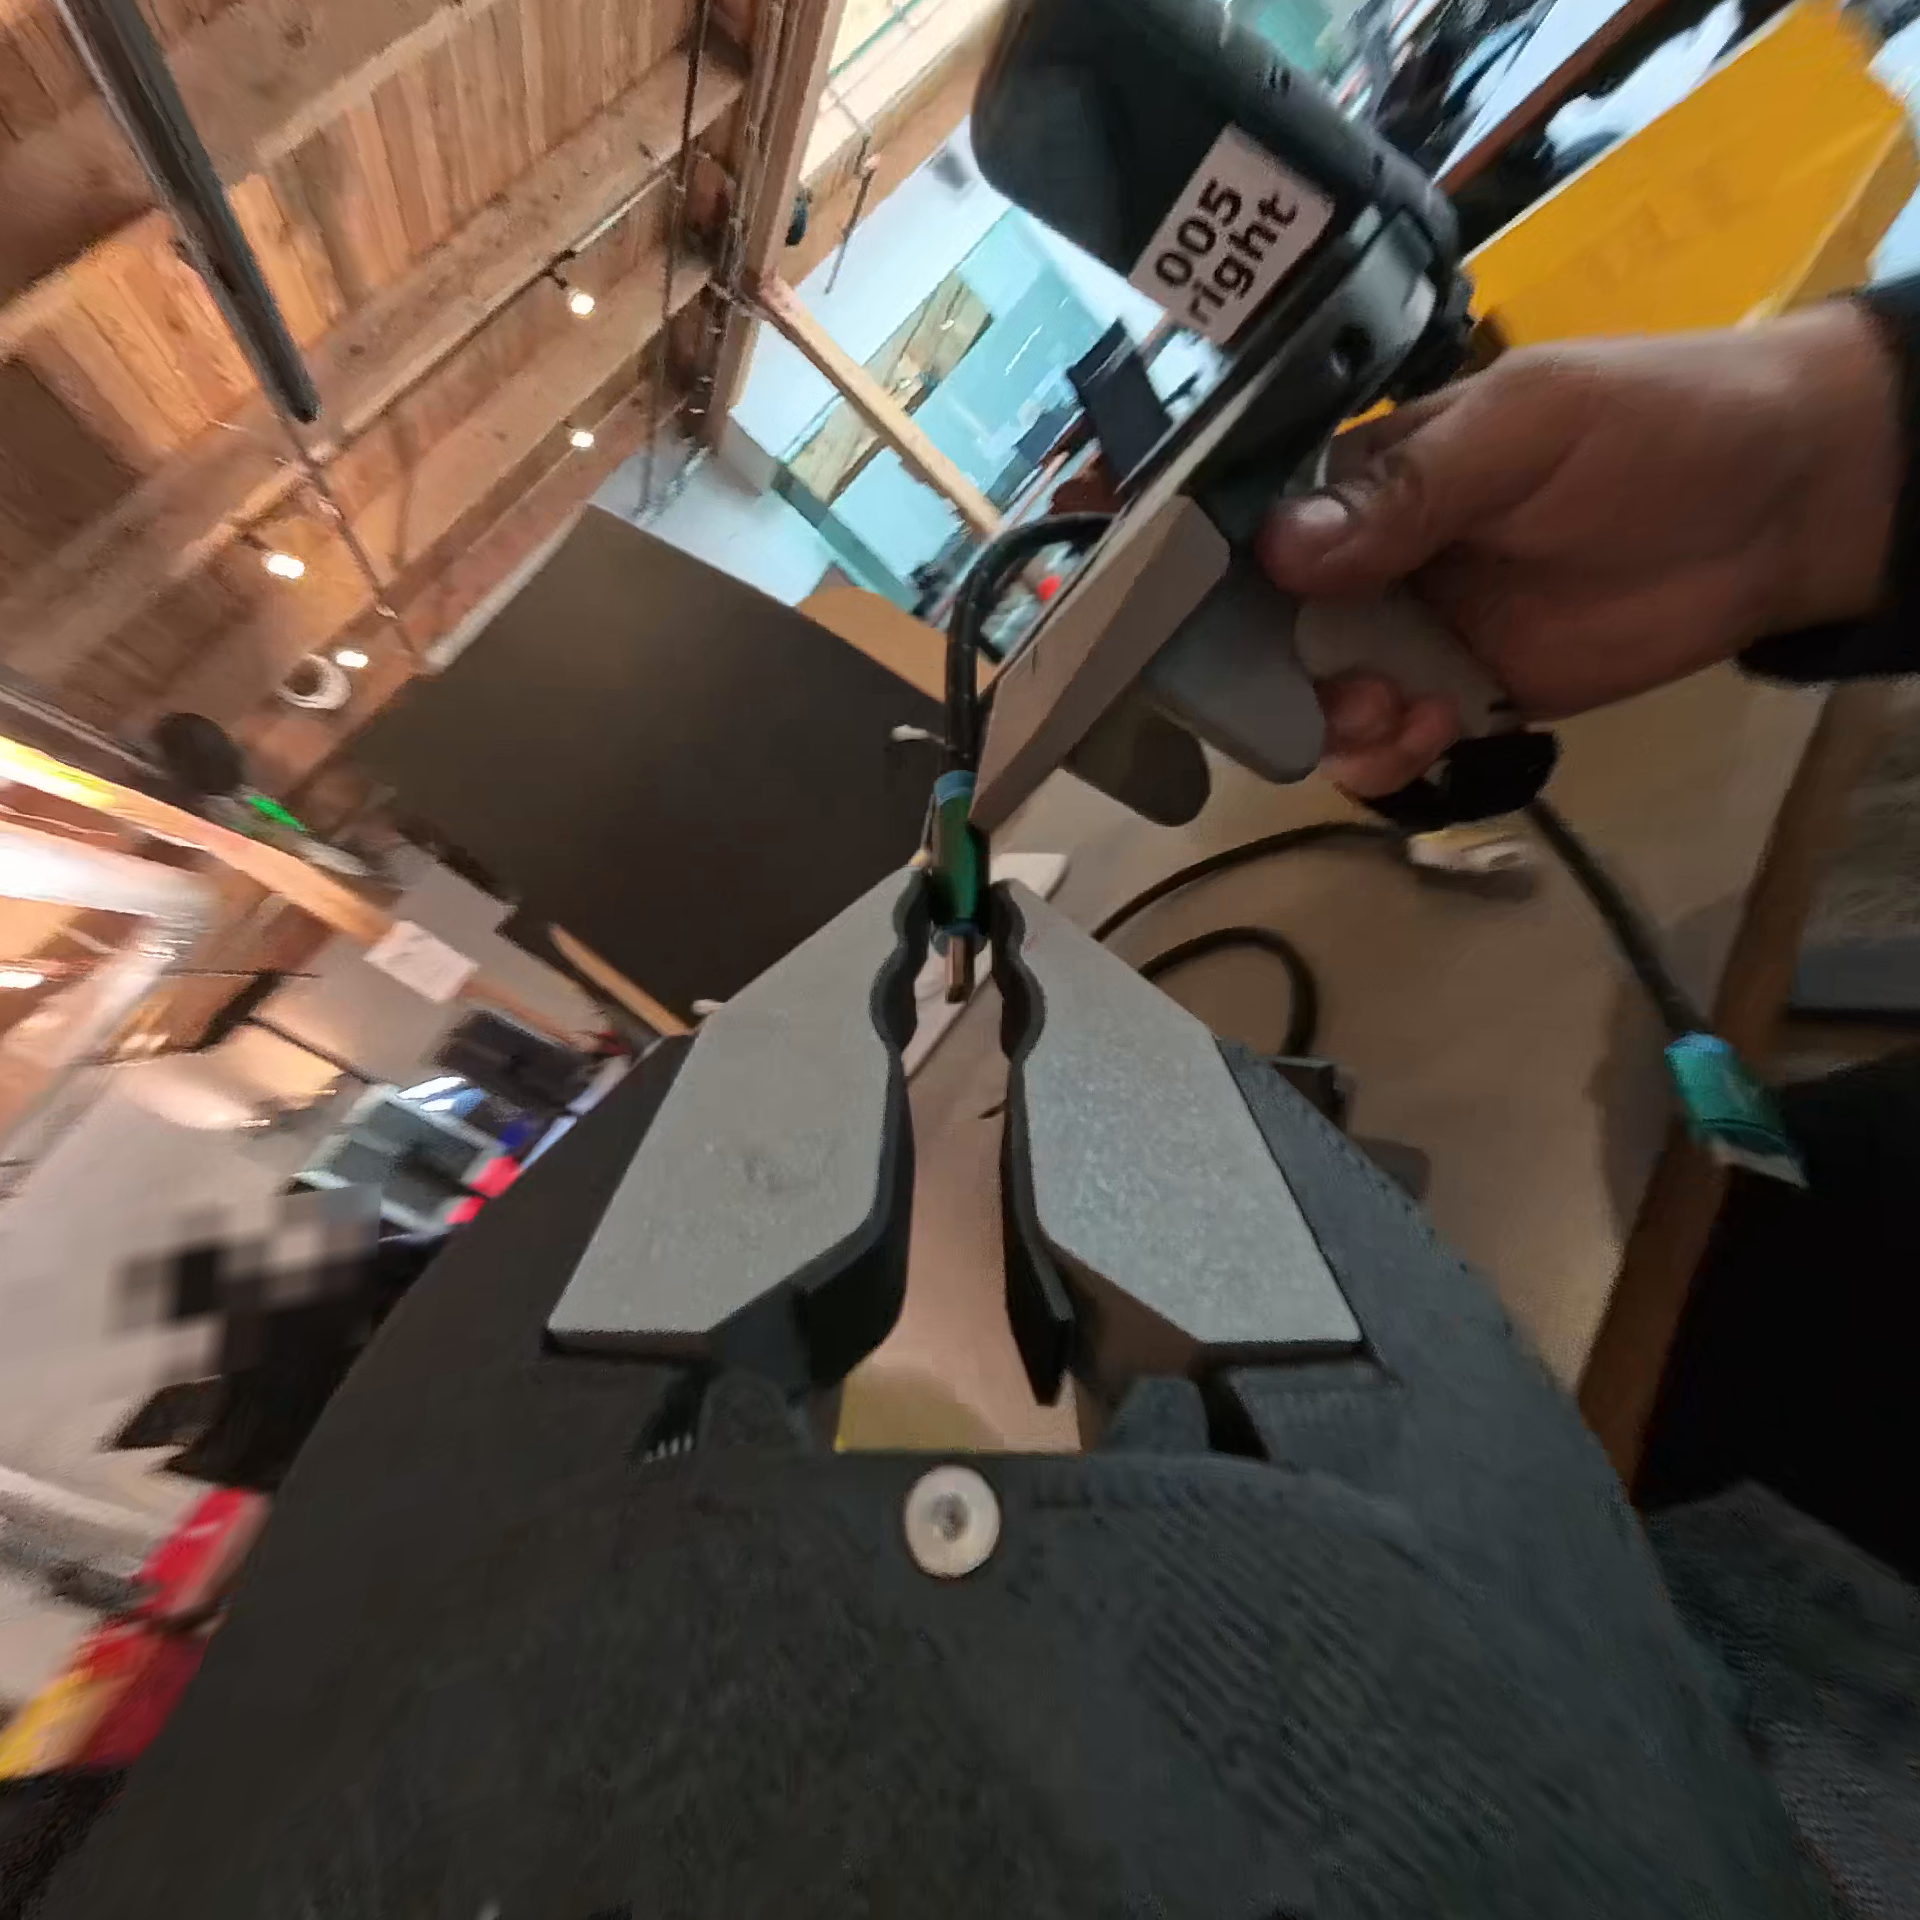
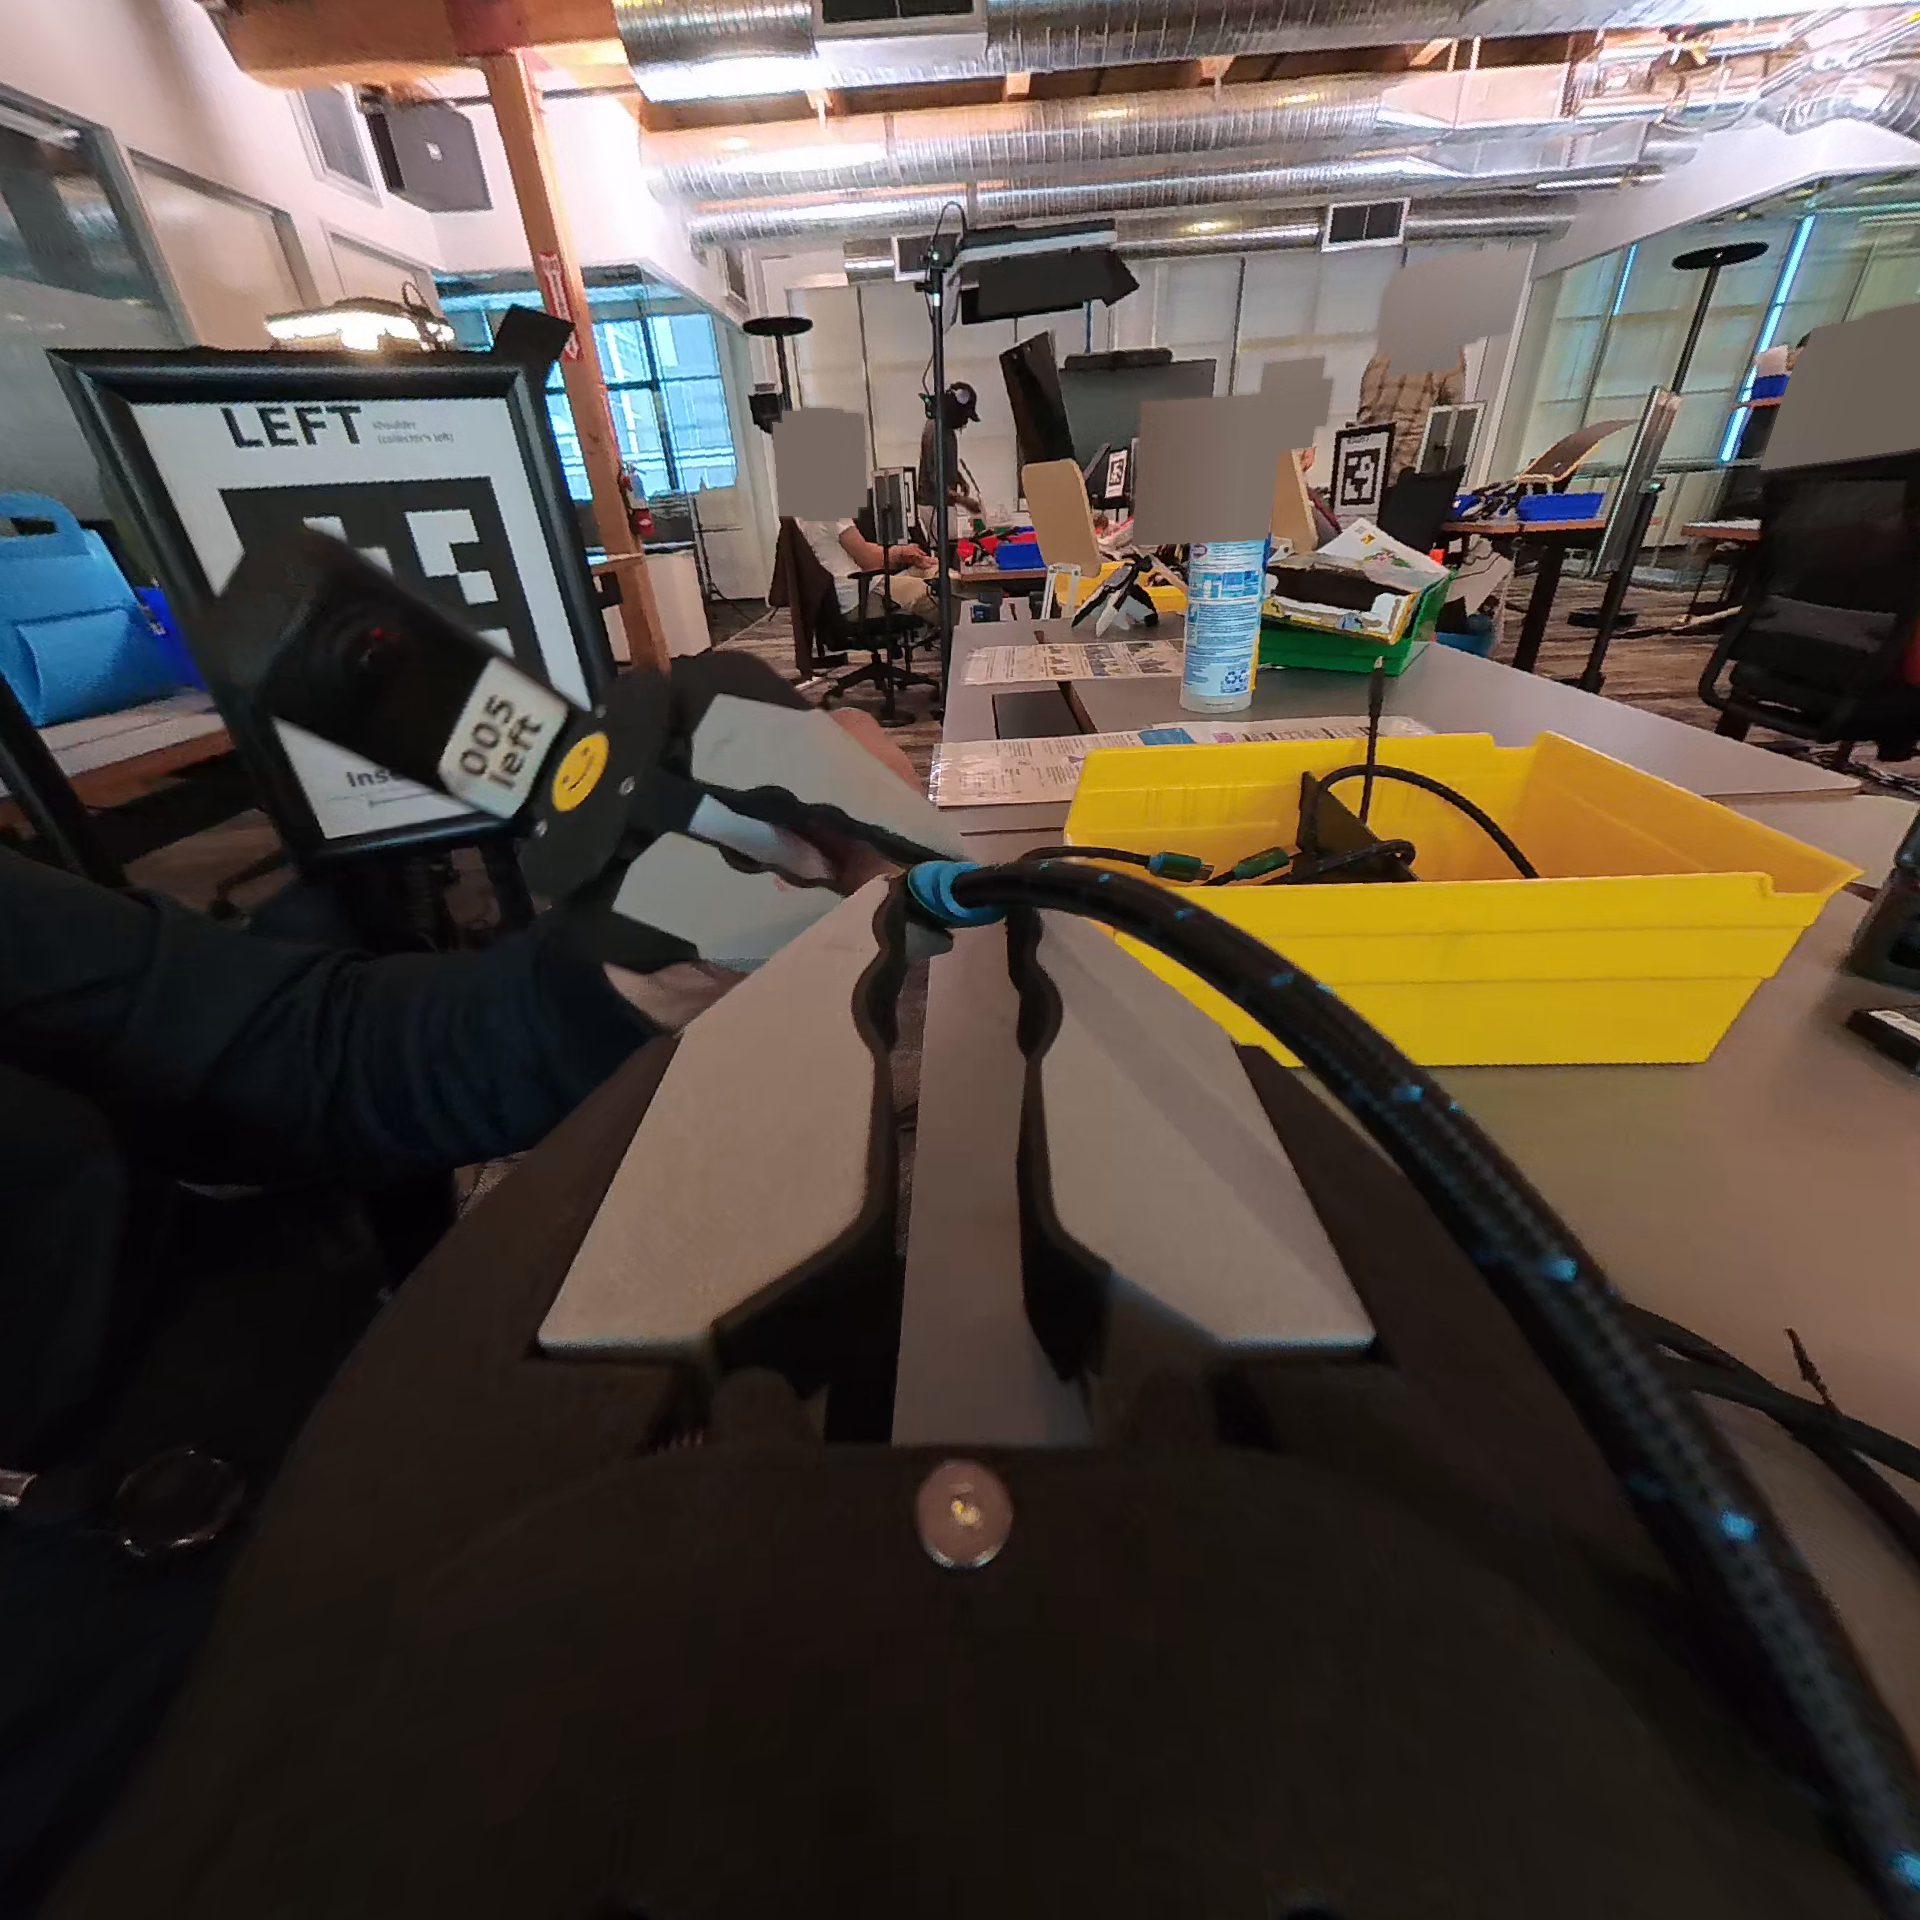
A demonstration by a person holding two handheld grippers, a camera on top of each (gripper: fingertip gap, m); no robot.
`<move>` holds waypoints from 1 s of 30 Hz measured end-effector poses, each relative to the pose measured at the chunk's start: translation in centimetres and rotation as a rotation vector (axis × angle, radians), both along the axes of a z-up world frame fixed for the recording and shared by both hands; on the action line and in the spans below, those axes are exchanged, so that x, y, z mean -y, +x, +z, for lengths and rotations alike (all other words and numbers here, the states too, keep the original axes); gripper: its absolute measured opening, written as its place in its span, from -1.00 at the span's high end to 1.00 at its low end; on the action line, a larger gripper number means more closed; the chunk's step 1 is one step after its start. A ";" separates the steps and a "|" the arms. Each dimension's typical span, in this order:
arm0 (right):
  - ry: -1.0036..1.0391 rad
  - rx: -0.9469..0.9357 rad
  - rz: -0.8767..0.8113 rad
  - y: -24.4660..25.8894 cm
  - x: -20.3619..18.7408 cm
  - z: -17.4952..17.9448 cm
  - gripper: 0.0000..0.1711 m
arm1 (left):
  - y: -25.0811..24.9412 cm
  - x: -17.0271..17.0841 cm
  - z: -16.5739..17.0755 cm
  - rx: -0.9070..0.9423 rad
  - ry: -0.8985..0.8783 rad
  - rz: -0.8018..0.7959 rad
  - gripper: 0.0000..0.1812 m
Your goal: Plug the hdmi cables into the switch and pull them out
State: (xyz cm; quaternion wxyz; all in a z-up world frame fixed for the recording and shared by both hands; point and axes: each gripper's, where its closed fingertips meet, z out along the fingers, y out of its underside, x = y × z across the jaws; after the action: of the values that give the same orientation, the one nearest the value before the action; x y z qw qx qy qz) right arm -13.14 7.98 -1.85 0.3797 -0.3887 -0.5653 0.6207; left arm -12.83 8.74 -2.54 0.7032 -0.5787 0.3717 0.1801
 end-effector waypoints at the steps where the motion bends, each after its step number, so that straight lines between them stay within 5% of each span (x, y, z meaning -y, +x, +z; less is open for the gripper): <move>1: 0.001 0.001 0.006 0.0 0.1 -0.1 0.81 | 0.0 0.1 -0.1 0.040 -0.027 -0.039 0.89; 11: -0.182 0.017 0.095 0.1 0.2 0.4 0.85 | 0.1 0.2 -0.3 0.009 0.002 -0.055 0.89; 30: -0.052 0.067 0.049 0.0 -0.1 -0.8 0.79 | 0.0 0.0 -1.1 0.043 -0.070 -0.081 0.89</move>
State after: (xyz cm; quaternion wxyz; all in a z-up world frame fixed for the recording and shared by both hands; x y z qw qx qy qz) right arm -13.10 8.04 -2.70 0.3348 -0.4051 -0.5707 0.6309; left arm -12.82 8.72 -3.63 0.6970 -0.5913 0.3857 0.1256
